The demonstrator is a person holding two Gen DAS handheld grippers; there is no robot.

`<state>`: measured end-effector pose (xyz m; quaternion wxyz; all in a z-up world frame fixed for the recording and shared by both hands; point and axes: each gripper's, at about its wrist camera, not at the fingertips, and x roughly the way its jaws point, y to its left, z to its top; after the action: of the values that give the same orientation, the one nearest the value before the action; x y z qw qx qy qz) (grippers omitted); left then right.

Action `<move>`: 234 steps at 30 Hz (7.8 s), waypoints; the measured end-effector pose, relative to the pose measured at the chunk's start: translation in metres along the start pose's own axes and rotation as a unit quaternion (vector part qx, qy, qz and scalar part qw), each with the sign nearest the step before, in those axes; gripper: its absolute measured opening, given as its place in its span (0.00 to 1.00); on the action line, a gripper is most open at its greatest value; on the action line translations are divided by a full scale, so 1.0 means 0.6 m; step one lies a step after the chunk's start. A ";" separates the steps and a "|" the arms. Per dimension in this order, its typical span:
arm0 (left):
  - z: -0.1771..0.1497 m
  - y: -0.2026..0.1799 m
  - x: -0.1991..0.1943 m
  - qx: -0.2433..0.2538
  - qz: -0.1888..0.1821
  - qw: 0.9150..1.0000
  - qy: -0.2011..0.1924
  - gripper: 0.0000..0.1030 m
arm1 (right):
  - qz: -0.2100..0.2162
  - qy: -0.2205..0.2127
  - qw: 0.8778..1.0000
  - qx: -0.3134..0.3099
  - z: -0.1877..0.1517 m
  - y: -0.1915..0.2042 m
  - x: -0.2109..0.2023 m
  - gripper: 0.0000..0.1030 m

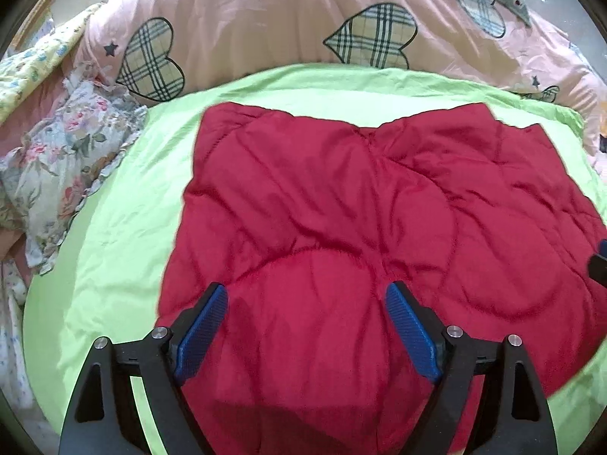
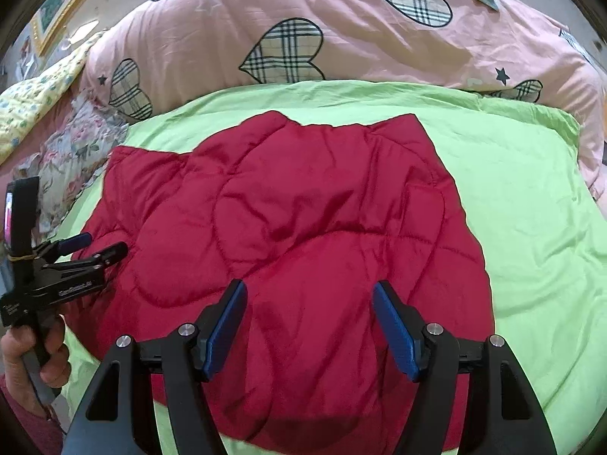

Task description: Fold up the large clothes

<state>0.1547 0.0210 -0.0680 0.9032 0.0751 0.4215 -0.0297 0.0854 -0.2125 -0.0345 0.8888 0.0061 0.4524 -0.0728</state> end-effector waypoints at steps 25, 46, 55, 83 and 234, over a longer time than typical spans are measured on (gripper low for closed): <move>-0.048 -0.052 0.003 0.014 -0.011 0.999 0.035 0.91 | -0.024 0.038 0.999 0.002 -0.035 0.004 0.048 0.69; -0.048 -0.002 -0.038 -0.035 -0.017 0.999 0.001 0.90 | -0.021 0.042 0.999 0.019 -0.052 -0.011 0.052 0.72; -0.051 0.015 0.020 -0.045 -0.013 0.998 0.046 0.92 | -0.031 0.029 0.999 0.021 -0.066 -0.005 0.049 0.72; -0.118 -0.039 -0.198 -0.008 0.028 0.999 0.024 0.96 | 0.017 0.002 1.000 -0.006 -0.143 0.053 -0.144 0.92; -0.046 -0.029 -0.162 -0.009 0.037 0.999 0.012 0.99 | 0.029 0.003 0.999 -0.029 -0.051 0.074 -0.097 0.99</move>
<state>0.0694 0.0076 -0.0132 0.8990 0.0835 0.4298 0.0087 0.0333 -0.1590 -0.0082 0.8891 -0.0060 0.4565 -0.0335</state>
